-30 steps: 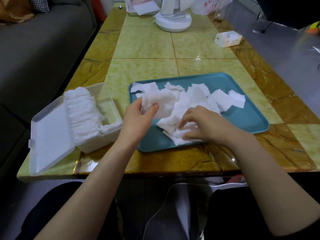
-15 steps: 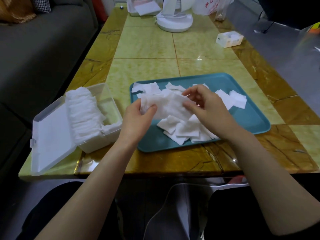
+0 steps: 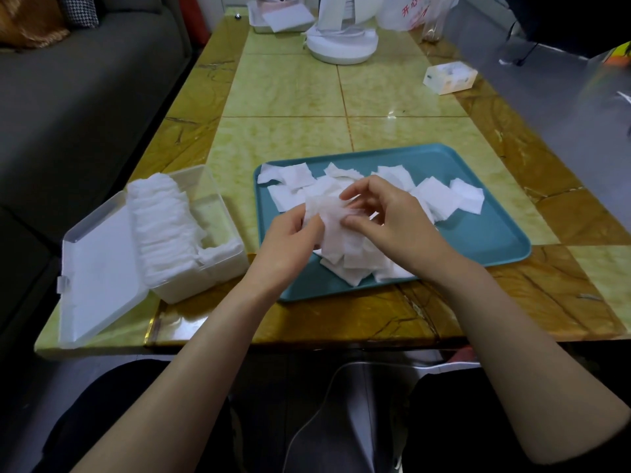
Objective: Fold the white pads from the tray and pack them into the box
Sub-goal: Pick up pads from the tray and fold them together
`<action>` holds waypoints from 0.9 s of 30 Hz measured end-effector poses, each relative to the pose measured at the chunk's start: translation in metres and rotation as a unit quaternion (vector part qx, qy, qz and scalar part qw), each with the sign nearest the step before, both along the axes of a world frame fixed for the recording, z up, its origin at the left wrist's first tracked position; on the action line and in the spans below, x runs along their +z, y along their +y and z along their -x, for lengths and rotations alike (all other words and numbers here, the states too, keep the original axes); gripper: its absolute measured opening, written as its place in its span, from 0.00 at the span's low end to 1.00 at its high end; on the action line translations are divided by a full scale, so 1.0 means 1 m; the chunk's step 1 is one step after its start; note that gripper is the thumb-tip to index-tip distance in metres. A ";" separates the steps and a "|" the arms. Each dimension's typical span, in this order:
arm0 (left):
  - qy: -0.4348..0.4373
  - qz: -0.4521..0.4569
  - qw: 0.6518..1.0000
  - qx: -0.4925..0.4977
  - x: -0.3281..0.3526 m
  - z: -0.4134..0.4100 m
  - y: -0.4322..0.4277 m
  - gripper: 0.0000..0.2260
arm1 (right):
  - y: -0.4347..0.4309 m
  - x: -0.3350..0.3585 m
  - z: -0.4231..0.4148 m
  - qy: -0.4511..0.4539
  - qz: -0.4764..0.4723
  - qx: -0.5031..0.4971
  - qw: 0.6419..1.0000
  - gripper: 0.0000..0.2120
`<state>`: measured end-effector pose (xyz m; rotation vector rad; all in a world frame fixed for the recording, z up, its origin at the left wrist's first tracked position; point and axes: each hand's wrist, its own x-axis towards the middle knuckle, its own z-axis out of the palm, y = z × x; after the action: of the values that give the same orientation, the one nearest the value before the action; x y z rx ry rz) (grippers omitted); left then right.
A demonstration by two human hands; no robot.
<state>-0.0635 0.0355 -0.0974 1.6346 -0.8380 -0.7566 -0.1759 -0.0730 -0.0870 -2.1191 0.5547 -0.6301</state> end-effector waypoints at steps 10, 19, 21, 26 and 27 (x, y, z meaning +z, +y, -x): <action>-0.047 -0.005 0.999 -0.003 -0.001 0.003 0.002 0.03 | 0.004 -0.005 -0.003 -0.004 0.023 -0.030 0.999 0.09; -0.039 0.023 0.993 0.111 0.000 -0.014 0.004 0.06 | -0.004 -0.010 0.005 0.169 0.141 0.007 0.976 0.13; -0.033 0.025 0.993 0.111 0.001 -0.015 0.004 0.06 | -0.002 -0.014 0.010 0.294 0.216 0.050 0.930 0.18; -0.027 0.028 0.994 0.107 0.001 -0.015 0.004 0.07 | -0.002 -0.012 0.011 0.317 0.254 0.035 0.913 0.15; -0.029 0.026 0.993 0.108 0.000 -0.015 0.004 0.06 | -0.002 -0.011 0.010 0.310 0.256 0.025 0.916 0.12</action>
<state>-0.0485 0.0399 -0.0971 1.6758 -0.7011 -0.5345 -0.1859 -0.0746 -0.0982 -2.8402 0.7280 -0.0433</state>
